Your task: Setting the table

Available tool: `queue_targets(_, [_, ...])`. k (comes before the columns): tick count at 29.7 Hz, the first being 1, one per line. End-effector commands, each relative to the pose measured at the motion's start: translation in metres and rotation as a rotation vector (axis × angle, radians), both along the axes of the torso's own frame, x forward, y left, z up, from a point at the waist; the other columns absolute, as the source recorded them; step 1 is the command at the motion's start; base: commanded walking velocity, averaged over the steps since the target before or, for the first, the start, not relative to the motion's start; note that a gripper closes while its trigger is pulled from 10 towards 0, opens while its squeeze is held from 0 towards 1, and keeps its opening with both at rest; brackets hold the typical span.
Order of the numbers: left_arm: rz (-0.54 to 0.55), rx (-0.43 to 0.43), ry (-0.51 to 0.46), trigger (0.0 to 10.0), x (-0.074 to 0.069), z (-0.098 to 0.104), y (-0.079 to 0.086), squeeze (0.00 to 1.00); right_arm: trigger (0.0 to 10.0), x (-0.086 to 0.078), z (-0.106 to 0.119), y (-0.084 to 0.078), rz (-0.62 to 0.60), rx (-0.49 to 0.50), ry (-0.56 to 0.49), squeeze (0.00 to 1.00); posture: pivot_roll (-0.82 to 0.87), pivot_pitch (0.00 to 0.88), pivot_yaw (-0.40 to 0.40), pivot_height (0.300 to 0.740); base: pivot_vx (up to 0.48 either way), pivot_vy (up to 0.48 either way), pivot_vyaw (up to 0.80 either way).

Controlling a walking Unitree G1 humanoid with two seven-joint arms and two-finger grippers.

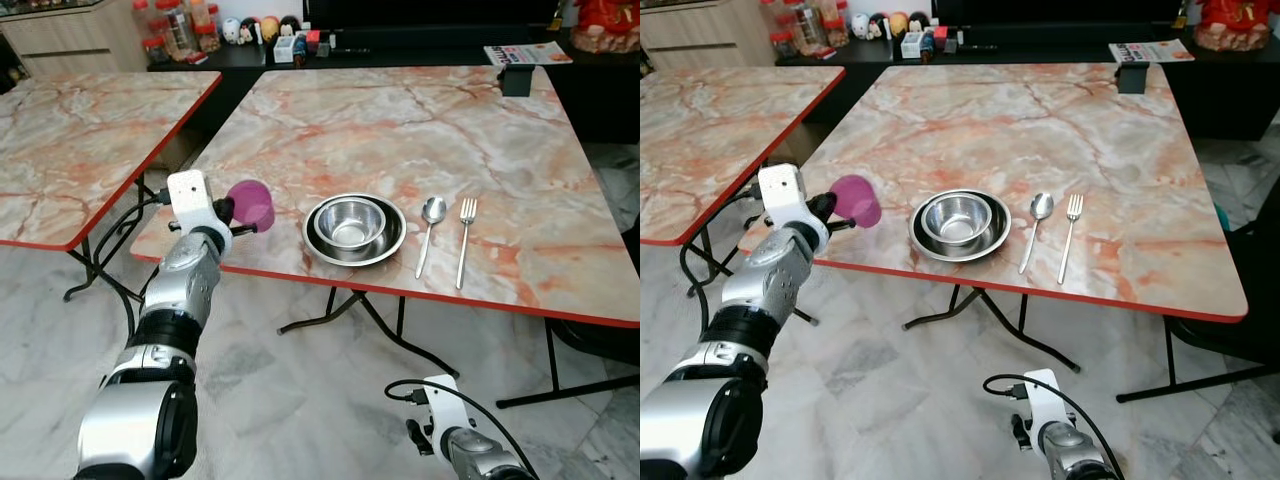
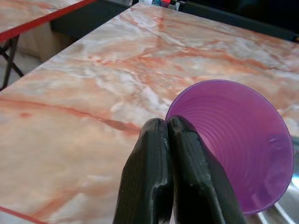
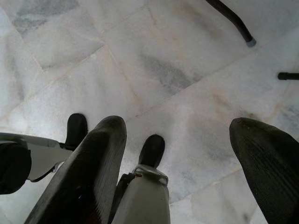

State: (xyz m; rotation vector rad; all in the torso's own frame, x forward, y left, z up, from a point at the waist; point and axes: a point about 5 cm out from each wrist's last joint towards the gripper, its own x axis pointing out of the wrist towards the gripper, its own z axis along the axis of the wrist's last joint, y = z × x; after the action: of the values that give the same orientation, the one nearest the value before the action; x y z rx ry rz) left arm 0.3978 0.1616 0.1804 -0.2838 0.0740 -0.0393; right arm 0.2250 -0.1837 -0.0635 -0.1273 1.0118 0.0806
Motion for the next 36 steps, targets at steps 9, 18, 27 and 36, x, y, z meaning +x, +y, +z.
queue_targets(9, [-0.008,-0.005,0.064,10.0,0.005,-0.001,-0.012,0.00,10.0,0.000,0.000,0.003,0.013,0.017,0.013,0.00,-0.06,0.053,0.096,0.740,0.000,0.000,0.00])
queue_targets(18, [-0.003,0.040,0.073,10.0,0.005,-0.001,-0.012,0.00,10.0,-0.001,-0.001,0.004,0.033,0.026,0.036,0.00,-0.06,0.061,0.096,0.740,0.000,0.000,0.00])
queue_targets(27, [0.004,0.059,0.069,10.0,0.005,0.001,-0.011,0.00,10.0,-0.001,-0.001,0.004,0.037,0.027,0.041,0.00,-0.06,0.060,0.101,0.740,0.027,0.000,0.00])
queue_targets(36, [0.009,0.067,0.065,10.0,0.006,0.002,-0.010,0.00,10.0,-0.001,-0.001,0.005,0.041,0.028,0.043,0.00,-0.06,0.058,0.103,0.740,0.254,0.000,0.00])
